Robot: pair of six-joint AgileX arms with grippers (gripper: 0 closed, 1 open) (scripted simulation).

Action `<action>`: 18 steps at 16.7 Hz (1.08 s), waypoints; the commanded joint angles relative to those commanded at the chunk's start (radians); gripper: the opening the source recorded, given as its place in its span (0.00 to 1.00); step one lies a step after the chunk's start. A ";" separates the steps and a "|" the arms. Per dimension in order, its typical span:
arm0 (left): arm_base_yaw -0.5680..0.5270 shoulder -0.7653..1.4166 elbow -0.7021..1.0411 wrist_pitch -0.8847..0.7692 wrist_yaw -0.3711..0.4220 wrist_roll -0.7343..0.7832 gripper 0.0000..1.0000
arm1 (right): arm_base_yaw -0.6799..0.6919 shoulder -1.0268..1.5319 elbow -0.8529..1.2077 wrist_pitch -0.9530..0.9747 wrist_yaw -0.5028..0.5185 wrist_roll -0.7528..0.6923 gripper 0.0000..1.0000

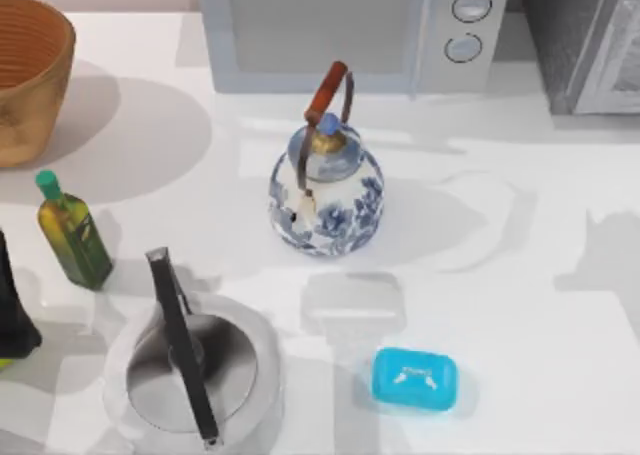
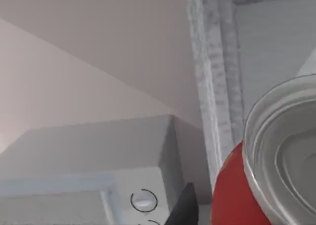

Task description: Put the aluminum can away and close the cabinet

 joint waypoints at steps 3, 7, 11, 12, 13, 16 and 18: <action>0.000 0.000 0.000 0.000 0.000 0.000 1.00 | 0.040 0.172 0.274 -0.074 0.013 0.031 0.00; 0.000 0.000 0.000 0.000 0.000 0.000 1.00 | 0.079 0.402 0.593 -0.143 0.042 0.033 0.00; 0.000 0.000 0.000 0.000 0.000 0.000 1.00 | 0.096 0.616 0.856 -0.179 0.082 -0.009 0.00; 0.000 0.000 0.000 0.000 0.000 0.000 1.00 | 0.096 0.665 0.903 -0.183 0.093 -0.025 0.00; 0.000 0.000 0.000 0.000 0.000 0.000 1.00 | 0.095 0.712 0.945 -0.187 0.105 -0.042 0.00; 0.000 0.000 0.000 0.000 0.000 0.000 1.00 | 0.085 0.837 1.036 -0.193 0.141 -0.093 0.00; 0.000 0.000 0.000 0.000 0.000 0.000 1.00 | 0.076 0.907 1.076 -0.196 0.163 -0.124 0.00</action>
